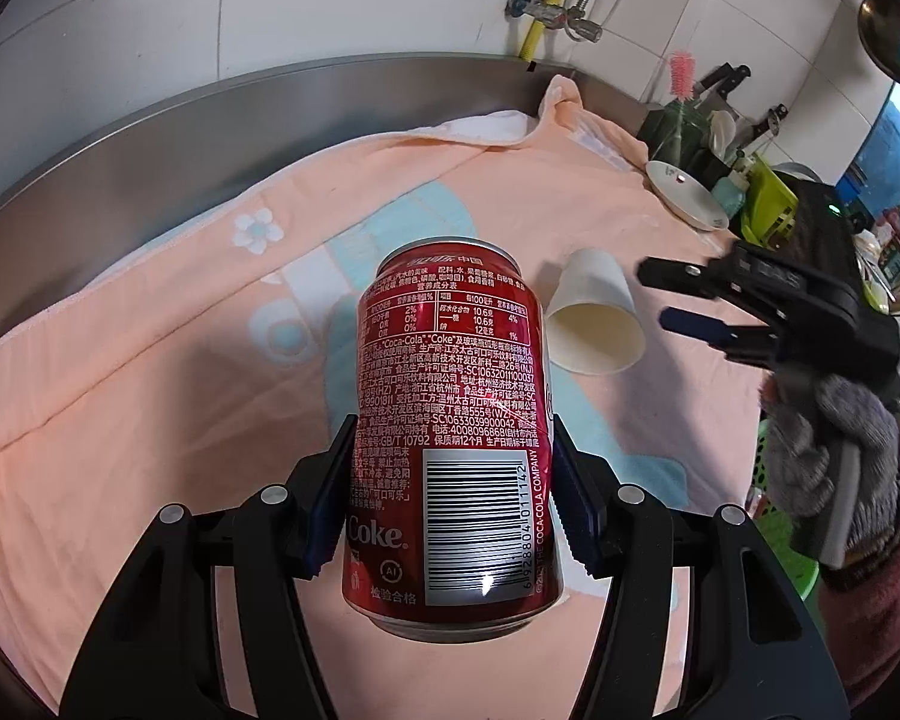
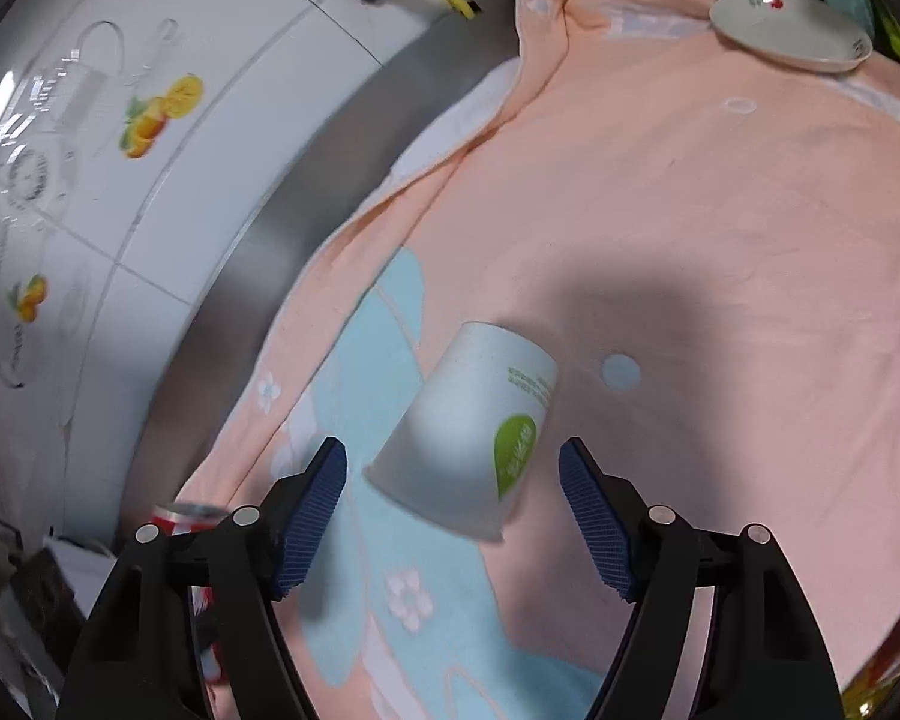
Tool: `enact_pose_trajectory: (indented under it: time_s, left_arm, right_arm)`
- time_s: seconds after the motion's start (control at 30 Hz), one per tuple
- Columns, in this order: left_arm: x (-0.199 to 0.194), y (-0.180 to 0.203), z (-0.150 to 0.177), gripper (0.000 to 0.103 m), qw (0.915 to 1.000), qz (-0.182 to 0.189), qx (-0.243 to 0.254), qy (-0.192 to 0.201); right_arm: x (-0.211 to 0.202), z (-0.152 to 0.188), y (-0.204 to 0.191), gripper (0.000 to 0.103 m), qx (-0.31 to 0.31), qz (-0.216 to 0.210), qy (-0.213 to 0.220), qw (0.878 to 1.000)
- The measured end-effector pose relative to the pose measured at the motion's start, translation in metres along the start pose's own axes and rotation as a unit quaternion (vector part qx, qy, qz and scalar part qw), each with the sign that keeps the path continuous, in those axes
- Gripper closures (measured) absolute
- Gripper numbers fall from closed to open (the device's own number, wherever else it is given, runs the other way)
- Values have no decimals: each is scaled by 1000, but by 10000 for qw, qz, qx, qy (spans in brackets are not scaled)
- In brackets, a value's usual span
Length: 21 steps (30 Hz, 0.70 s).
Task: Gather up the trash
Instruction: 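Grasp the white paper cup with the right gripper while the left gripper holds the Coke can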
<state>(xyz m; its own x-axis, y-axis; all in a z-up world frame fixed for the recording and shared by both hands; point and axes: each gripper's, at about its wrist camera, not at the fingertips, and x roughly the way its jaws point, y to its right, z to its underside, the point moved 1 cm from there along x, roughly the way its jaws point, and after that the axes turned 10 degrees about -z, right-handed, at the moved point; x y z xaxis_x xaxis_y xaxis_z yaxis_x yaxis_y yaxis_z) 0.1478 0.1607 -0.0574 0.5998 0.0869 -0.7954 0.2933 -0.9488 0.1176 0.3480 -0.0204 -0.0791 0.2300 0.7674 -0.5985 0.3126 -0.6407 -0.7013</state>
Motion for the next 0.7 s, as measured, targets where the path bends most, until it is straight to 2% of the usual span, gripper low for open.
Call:
enact_pose_trajectory:
  time_s: [0.37,0.43,0.7]
  left_arm:
    - [1,0,2,44,10000,43,44,19]
    - [1,0,2,44,10000,43,36,13]
    - [0,6,0,44,10000,54,72,0]
  right_arm:
    - [34,-7,16,34,608,-159,-242,9977]
    - [37,-7,20,38,658,-204,-275,9972]
    - [14,3,16,44,500,-390,-165,9979]
